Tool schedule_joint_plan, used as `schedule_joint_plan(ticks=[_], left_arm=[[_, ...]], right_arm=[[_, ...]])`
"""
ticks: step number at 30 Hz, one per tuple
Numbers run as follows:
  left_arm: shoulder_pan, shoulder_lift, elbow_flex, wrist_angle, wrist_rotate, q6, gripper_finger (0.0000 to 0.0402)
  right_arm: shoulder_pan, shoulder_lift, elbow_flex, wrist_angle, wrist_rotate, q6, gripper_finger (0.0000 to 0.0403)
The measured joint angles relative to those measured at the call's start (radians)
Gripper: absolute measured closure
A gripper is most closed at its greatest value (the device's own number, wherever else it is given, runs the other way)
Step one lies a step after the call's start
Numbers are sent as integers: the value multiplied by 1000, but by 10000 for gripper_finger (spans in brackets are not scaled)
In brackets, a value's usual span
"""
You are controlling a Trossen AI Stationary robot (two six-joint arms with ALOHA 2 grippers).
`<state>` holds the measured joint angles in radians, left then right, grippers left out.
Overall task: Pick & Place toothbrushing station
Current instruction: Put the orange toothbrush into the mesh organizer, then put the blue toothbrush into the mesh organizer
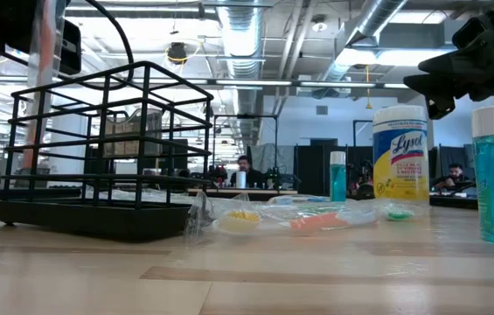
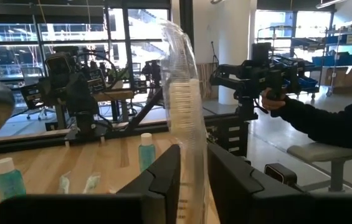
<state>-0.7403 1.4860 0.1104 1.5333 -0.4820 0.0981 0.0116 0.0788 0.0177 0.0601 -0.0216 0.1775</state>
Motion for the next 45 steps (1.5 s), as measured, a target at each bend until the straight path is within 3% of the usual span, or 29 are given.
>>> schedule_joint_plan(ticks=[24, 35, 45], left_arm=[[0, 0, -61, 1, -58, -27, 237], [0, -57, -88, 3, -59, -25, 244], [0, -135, -106, -7, -129, -24, 264]], right_arm=[[0, 0, 0, 0, 0, 0, 249], [0, 0, 0, 0, 0, 0, 249], [0, 0, 0, 0, 0, 0, 249]])
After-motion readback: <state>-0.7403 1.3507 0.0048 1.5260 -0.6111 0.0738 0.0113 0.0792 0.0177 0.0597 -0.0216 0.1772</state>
